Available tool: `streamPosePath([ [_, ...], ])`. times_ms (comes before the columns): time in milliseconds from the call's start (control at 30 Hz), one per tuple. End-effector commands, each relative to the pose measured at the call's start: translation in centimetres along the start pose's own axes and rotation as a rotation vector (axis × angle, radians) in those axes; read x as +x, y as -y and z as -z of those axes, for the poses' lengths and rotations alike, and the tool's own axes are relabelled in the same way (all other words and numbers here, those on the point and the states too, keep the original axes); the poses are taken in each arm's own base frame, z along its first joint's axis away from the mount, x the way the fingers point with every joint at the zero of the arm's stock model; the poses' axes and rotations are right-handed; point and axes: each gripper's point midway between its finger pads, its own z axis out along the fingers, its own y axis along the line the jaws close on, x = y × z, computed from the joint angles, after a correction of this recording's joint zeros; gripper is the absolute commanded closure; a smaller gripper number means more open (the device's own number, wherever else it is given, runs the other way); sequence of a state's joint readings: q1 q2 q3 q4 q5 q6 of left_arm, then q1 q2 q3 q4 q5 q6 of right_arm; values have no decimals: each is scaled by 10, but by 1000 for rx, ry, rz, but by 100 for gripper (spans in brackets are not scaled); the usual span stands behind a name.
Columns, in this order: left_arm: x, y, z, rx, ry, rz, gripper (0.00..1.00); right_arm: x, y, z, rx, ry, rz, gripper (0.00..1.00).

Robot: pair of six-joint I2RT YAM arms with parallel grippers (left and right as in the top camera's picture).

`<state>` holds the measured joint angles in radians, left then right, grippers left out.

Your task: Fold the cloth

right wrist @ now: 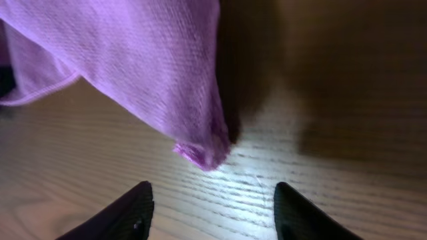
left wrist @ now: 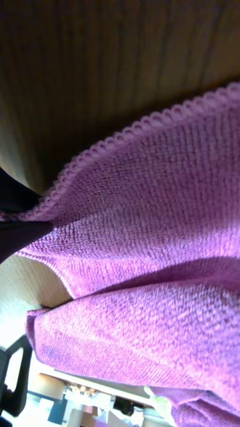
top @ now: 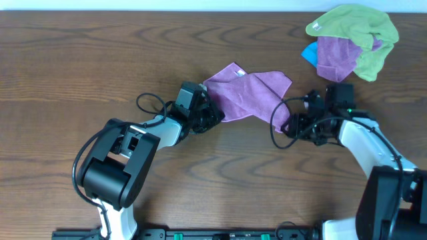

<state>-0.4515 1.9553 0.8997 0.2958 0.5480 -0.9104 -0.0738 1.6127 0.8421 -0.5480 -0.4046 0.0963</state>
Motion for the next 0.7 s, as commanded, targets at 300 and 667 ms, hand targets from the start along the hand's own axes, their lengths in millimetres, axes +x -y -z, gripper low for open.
streamPosePath([
  [300, 12, 0, -1, 33, -68, -46, 94, -12, -16, -11, -40, 85, 48, 48],
  [667, 10, 0, 2, 50, -81, -55, 94, -20, -12, -13, 3, 115, 54, 64],
])
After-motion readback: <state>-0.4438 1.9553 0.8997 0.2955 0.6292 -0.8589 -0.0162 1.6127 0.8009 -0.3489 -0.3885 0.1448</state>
